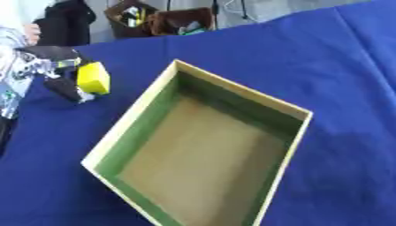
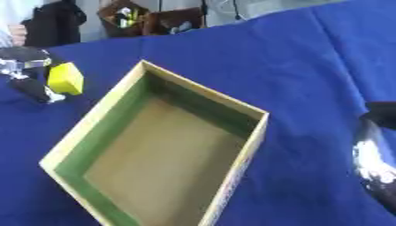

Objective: Pick up objects on the table and place them in the box.

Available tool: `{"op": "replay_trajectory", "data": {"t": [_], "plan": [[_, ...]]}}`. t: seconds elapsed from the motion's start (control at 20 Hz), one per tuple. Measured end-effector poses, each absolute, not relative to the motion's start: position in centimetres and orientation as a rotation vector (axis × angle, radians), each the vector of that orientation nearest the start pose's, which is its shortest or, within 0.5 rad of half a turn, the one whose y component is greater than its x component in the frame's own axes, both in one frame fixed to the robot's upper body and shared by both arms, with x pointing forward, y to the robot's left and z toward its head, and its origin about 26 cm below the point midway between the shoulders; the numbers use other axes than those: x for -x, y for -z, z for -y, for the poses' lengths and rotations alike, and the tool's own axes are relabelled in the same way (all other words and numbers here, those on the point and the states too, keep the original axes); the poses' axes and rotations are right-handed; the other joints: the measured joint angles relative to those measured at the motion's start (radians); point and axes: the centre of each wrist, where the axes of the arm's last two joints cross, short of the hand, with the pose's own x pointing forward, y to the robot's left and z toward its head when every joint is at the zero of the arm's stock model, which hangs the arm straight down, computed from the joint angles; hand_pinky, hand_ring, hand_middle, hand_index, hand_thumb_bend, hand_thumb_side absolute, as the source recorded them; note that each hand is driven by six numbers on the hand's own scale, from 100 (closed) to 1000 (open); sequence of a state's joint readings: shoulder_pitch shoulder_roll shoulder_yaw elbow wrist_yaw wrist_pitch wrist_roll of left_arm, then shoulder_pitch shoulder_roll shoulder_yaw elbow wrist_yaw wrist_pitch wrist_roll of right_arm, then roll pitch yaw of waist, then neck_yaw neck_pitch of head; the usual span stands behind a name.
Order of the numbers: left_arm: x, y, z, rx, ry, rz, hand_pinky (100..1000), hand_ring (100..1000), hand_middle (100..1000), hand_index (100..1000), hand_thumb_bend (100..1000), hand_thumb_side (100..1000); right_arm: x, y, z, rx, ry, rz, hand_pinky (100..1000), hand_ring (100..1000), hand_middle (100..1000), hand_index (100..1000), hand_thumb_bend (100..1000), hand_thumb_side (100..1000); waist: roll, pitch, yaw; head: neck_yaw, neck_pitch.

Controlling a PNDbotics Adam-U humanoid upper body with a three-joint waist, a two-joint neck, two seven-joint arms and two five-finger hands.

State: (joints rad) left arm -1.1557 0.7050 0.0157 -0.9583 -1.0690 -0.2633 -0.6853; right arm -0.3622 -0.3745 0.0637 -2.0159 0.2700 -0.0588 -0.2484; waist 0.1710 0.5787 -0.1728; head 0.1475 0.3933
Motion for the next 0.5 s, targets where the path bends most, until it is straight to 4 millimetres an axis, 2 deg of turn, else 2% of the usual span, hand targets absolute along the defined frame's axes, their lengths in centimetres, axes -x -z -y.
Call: {"op": "replay_trajectory", "data": {"t": [0.25, 0.35, 0.5], "plan": [[-45.17, -36.52, -36.94, -1.224, 1.474, 1.175, 352, 469, 589, 785, 100, 434, -30.03, -21.96, 24.39, 0.541, -0.346, 2.468, 728, 649, 573, 728, 100, 423, 0.0, 0.0, 0.0, 0.002, 0.0], [-45.19, -36.46, -37.04, -1.22, 1.458, 1.188, 315, 441, 551, 734, 100, 483, -30.03, -21.96, 24.39, 0.541, -0.346, 2.468, 729, 649, 573, 728, 100, 422, 0.0, 0.0, 0.0, 0.003, 0.0], [-45.22, -36.41, -37.1, -1.214, 1.442, 1.205, 284, 417, 527, 708, 100, 520, -30.03, -21.95, 24.4, 0.542, -0.346, 2.466, 729, 650, 574, 728, 100, 421, 0.0, 0.0, 0.0, 0.004, 0.001]]}}
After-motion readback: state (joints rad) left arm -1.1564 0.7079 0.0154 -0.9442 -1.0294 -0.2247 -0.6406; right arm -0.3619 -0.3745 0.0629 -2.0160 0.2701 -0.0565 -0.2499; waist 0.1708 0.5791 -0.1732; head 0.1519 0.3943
